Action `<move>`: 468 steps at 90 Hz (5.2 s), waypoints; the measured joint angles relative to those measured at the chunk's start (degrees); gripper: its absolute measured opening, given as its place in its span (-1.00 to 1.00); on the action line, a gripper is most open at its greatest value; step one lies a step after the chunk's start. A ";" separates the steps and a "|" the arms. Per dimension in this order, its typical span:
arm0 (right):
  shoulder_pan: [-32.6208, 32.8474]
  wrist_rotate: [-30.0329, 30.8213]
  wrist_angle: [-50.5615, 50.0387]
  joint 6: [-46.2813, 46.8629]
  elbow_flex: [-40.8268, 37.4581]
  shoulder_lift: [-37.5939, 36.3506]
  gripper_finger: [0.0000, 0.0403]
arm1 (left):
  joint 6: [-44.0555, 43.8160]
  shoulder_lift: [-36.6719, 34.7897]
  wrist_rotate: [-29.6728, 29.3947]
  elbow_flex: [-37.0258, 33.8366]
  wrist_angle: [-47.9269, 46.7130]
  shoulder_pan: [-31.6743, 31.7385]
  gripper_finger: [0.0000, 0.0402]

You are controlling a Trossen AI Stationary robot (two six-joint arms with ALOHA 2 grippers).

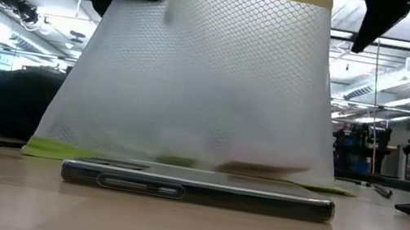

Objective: Unpack backpack
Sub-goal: Put the pen into the zip bag

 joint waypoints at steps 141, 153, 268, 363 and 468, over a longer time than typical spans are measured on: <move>-30.03 -21.94 30.90 -50.42 -34.83 0.13 -0.16 | 0.00 0.00 0.01 0.00 -0.06 0.00 -1.00; -30.29 -22.76 31.66 -50.92 -34.96 0.15 -0.15 | 0.00 0.00 0.01 0.00 -0.06 0.00 -1.00; -38.96 -30.35 48.27 -27.70 -27.05 4.10 -0.30 | 0.00 0.00 -0.01 -0.02 0.50 0.02 -1.00; -42.97 -25.83 38.76 -31.06 -27.24 7.77 -1.00 | -0.02 0.02 -0.01 -0.02 1.54 0.02 -1.00; -20.63 -27.63 62.51 -32.39 -26.96 -29.90 -1.00 | -0.02 0.02 -0.01 -0.02 1.69 0.02 -1.00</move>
